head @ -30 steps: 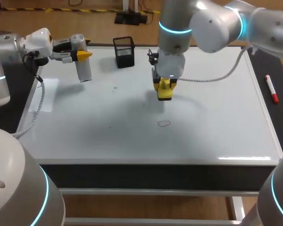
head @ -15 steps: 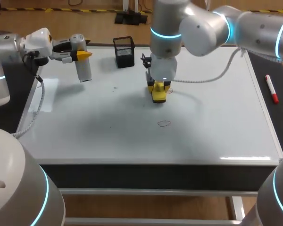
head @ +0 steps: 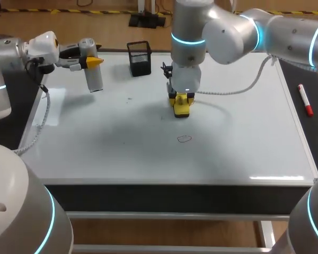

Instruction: Pick up the inspection probe, press it on each red-marked spot on the whiteboard one by one, put down the probe, pick up the eraser, and wipe off all the red marks.

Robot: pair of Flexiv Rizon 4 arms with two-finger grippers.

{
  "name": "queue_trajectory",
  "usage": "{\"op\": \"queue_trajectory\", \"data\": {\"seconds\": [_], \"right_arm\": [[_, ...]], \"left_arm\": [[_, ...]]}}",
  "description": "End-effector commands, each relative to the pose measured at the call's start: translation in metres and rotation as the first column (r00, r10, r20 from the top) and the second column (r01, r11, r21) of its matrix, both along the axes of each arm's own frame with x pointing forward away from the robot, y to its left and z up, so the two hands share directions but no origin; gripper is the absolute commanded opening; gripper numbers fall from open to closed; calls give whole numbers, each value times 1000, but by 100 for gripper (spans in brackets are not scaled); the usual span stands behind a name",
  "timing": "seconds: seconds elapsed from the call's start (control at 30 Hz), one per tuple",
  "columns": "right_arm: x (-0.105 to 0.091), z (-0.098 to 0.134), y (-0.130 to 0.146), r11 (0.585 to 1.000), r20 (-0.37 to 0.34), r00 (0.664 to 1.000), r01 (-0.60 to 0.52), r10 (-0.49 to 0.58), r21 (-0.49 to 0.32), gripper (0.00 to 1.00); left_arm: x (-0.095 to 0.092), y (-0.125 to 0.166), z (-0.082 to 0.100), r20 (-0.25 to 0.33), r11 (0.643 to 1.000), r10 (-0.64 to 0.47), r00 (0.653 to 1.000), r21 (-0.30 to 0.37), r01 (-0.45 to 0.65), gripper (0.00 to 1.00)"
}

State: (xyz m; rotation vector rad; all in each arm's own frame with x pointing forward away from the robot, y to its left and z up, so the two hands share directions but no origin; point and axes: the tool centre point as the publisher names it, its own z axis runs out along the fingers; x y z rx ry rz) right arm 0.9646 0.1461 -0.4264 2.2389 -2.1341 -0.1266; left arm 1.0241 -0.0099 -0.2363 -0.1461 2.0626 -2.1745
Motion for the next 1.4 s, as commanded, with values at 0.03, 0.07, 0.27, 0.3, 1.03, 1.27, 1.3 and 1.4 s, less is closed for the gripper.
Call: {"op": "queue_trajectory", "data": {"seconds": [0.03, 0.07, 0.27, 0.3, 1.03, 1.27, 1.3, 1.4], "right_arm": [[3, 0, -7, 1000, -5, 1000, 9, -9, -9, 0], [4, -1, -10, 1000, -6, 1000, 14, -14, -14, 0], [8, -3, -28, 998, -10, 998, 58, -58, -24, 0], [9, -4, -32, 997, -9, 998, 67, -67, -28, 0], [26, 34, -109, 980, 29, 981, 194, -193, -38, 0], [47, 60, -156, 962, 65, 961, 273, -271, -28, 0], [51, 62, -163, 957, 68, 956, 289, -287, -26, 0], [59, 66, -183, 945, 74, 944, 325, -322, -30, 0]], "left_arm": [[-1, 0, 1, 1, 1000, 3, 1000, 0, -3, 0], [-1, 0, 1, 1, 1000, 3, 1000, 0, -3, 0], [-1, 0, 1, 1, 1000, 3, 1000, 0, -3, 0], [-1, 0, 1, 1, 1000, 3, 1000, 0, -3, 0], [-1, 0, 1, 1, 1000, 3, 1000, 0, -3, 0], [-1, 0, 1, 1, 1000, 3, 1000, 0, -3, 0], [-1, 0, 1, 1, 1000, 3, 1000, 0, -3, 0], [-1, 0, 1, 1, 1000, 3, 1000, 0, -3, 0]]}}
